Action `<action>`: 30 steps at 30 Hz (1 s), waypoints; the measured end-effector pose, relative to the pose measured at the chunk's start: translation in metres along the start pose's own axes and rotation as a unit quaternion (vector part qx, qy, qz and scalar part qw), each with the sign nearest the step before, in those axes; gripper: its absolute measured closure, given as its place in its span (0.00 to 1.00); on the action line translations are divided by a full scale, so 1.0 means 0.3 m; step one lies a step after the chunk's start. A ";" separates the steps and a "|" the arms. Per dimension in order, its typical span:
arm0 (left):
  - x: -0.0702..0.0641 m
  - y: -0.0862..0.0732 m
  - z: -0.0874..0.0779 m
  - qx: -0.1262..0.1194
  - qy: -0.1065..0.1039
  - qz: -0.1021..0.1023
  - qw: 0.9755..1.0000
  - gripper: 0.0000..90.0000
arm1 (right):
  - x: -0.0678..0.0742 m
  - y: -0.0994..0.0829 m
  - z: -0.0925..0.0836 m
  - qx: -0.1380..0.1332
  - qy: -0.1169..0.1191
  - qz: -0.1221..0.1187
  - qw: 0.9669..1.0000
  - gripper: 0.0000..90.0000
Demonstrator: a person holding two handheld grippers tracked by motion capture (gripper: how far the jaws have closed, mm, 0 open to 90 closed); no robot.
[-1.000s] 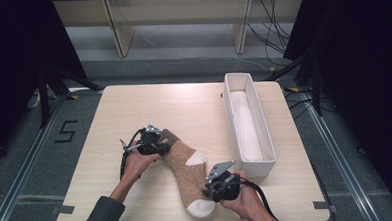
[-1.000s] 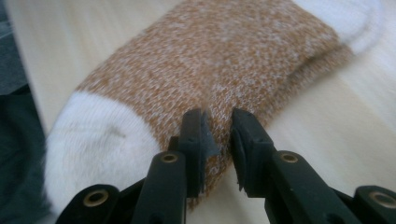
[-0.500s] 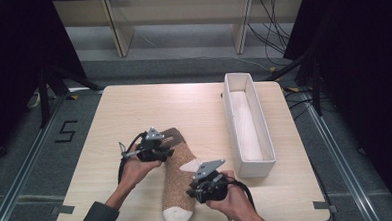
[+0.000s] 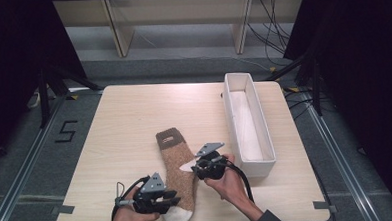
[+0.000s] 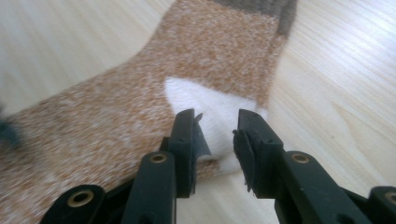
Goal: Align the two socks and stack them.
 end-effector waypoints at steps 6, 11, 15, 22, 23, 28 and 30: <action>-0.006 -0.027 0.044 0.023 -0.003 0.005 1.000 0.81 | -0.028 -0.005 0.059 0.016 0.010 0.044 0.999 0.73; -0.005 -0.030 0.043 0.024 -0.001 0.009 1.000 0.81 | -0.020 -0.007 0.070 0.019 0.014 0.044 0.999 0.75; -0.006 -0.029 0.045 0.018 -0.005 0.000 1.000 0.80 | -0.026 -0.008 0.073 0.012 0.029 0.038 0.999 0.90; -0.023 -0.018 0.025 0.000 -0.003 0.006 1.000 0.79 | -0.036 0.036 -0.010 -0.025 0.023 0.019 0.999 0.94; -0.031 -0.019 0.027 0.003 -0.007 0.009 1.000 0.79 | -0.037 0.041 -0.034 -0.027 0.025 0.020 0.999 0.94; -0.040 -0.028 0.049 0.020 0.004 0.025 0.999 0.80 | -0.046 0.004 -0.007 0.006 -0.003 0.006 1.000 0.94; -0.040 -0.031 0.050 0.019 0.010 0.024 0.999 0.80 | -0.045 -0.037 0.022 0.042 -0.030 0.002 0.999 0.94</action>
Point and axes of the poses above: each handheld gripper's, and its own axes: z roughly forward along the jaws, y roughly out of its top, x roughly to its left, the point moved 5 cm from there along z, roughly forward along the jaws, and after that the axes turned 8 degrees about x, right-handed, at the moved point
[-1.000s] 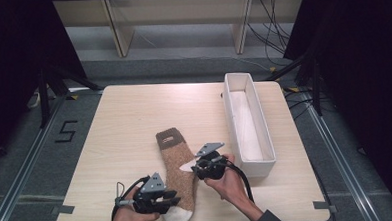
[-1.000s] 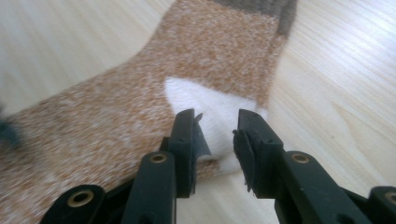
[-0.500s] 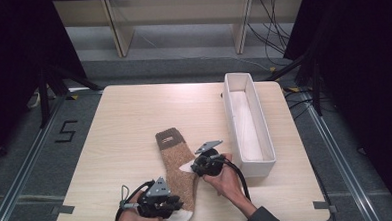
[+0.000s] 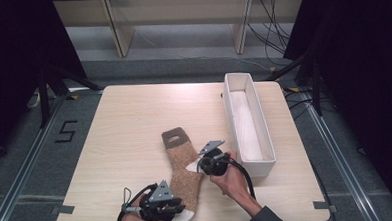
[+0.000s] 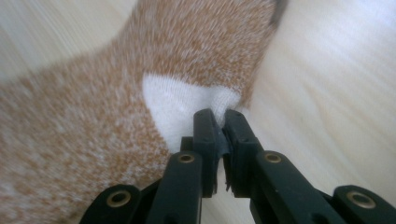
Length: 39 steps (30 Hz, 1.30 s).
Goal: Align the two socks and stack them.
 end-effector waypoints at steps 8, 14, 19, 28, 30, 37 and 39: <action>-0.002 0.001 -0.004 -0.003 0.001 -0.003 1.000 0.79 | 0.003 -0.014 0.009 -0.003 -0.009 0.003 1.000 0.90; -0.009 0.021 -0.022 -0.033 -0.016 -0.020 0.999 0.77 | 0.004 0.005 -0.054 -0.030 0.014 0.046 0.998 0.75; -0.012 0.022 -0.022 -0.037 -0.019 -0.022 0.999 0.76 | -0.004 0.025 -0.079 -0.068 0.023 0.024 0.997 0.76; 0.024 0.024 -0.048 -0.056 -0.015 -0.037 0.998 0.74 | 0.061 0.010 -0.086 -0.063 0.064 -0.007 0.996 0.75; 0.041 0.020 -0.060 -0.055 -0.004 -0.045 0.997 0.74 | 0.070 0.005 -0.088 -0.057 0.074 -0.014 0.995 0.75; 0.127 0.008 -0.091 -0.064 0.020 -0.072 0.995 0.74 | 0.154 -0.021 -0.112 -0.055 0.103 -0.038 0.992 0.72; 0.138 0.004 -0.094 -0.062 0.023 -0.071 0.995 0.74 | 0.171 -0.026 -0.120 -0.056 0.112 -0.038 0.991 0.72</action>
Point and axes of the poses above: each handheld gripper's, and its own axes: z roughly forward along the jaws, y roughly out of its top, x roughly to its left, the point moved 5 cm from there along z, roughly forward along the jaws, and after that the axes turned 8 degrees about x, right-handed, at the moved point
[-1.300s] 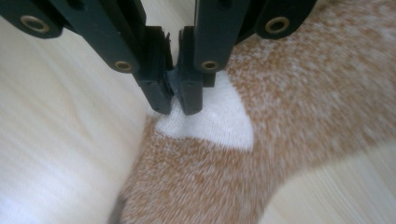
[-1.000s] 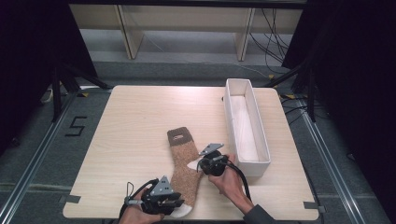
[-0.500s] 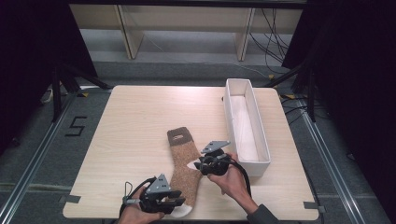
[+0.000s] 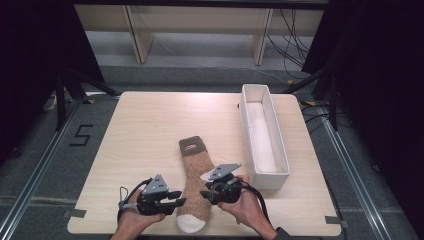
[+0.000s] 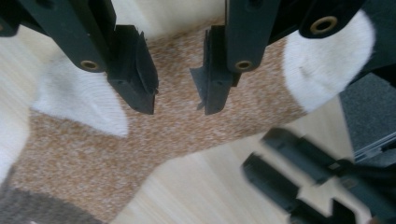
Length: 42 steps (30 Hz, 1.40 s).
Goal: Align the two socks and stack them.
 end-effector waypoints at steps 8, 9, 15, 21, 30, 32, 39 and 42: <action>0.053 -0.013 -0.025 0.001 0.013 -0.013 1.000 0.73 | 0.071 -0.021 -0.020 -0.002 0.037 -0.023 0.999 0.68; 0.053 -0.013 -0.025 0.001 0.013 -0.013 1.000 0.73 | 0.071 -0.021 -0.020 -0.002 0.037 -0.023 0.999 0.68; 0.114 -0.027 -0.047 0.005 0.029 -0.021 0.999 0.71 | 0.152 -0.037 -0.023 0.003 0.063 -0.047 0.997 0.66; 0.148 0.012 -0.053 -0.007 0.033 -0.025 0.999 0.70 | 0.202 -0.050 0.001 0.012 0.078 -0.066 0.995 0.66; 0.190 0.161 0.007 -0.006 0.029 -0.008 1.000 0.72 | 0.216 -0.065 0.030 0.026 0.078 -0.063 0.995 0.67; 0.211 0.215 0.033 -0.015 0.037 -0.007 0.999 0.72 | 0.219 -0.073 0.042 0.035 0.081 -0.063 0.994 0.66; 0.294 0.359 0.197 0.021 0.050 0.004 0.999 0.74 | 0.229 -0.091 0.067 0.052 0.082 -0.069 0.993 0.66; 0.349 0.357 0.295 0.070 0.060 0.007 0.996 0.76 | 0.223 -0.099 0.071 0.057 0.083 -0.073 0.992 0.67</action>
Point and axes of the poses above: each handheld gripper's, and its own axes: z roughly forward along the jaws, y roughly out of its top, x roughly to its left, the point moved 5 cm from there along z, roughly forward along the jaws, and after that the axes turned 8 degrees about x, right-handed, at the moved point
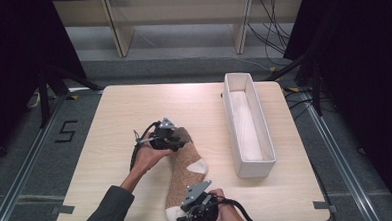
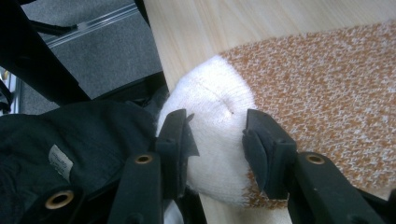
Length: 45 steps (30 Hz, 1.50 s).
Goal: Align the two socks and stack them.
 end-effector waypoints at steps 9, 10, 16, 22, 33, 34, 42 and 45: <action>0.037 -0.061 -0.032 0.026 0.029 0.010 0.999 0.89 | -0.013 -0.026 -0.016 0.009 0.002 0.007 1.000 0.68; 0.045 -0.072 -0.039 0.026 0.031 0.004 0.999 0.93 | -0.018 -0.040 -0.026 0.010 -0.001 0.012 1.000 0.68; 0.084 -0.152 -0.097 0.031 0.035 -0.008 0.999 0.96 | -0.083 -0.095 -0.072 0.014 -0.020 0.028 0.999 0.69; 0.091 -0.203 -0.137 0.043 0.043 -0.011 0.998 0.96 | -0.145 -0.123 -0.104 0.013 -0.037 0.043 0.998 0.69; 0.078 -0.256 -0.184 0.021 0.037 -0.028 0.999 0.91 | -0.190 -0.132 -0.125 0.006 -0.059 0.062 0.996 0.66; 0.073 -0.253 -0.185 0.014 0.039 -0.026 0.999 0.90 | -0.189 -0.128 -0.132 0.003 -0.061 0.061 0.996 0.65; 0.074 -0.251 -0.240 -0.017 0.034 -0.032 0.999 0.88 | -0.098 -0.091 -0.152 -0.027 -0.047 0.018 0.998 0.62; 0.075 -0.255 -0.256 -0.020 0.018 -0.039 0.999 0.83 | -0.084 -0.094 -0.136 -0.013 -0.045 0.010 0.999 0.61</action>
Point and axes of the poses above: each handheld gripper's, and its own axes: z roughly forward along the jaws, y roughly out of its top, x roughly to its left, the point moved 5 cm from there along z, roughly forward along the jaws, and after that the axes turned 8 degrees about x, right-handed, at the moved point
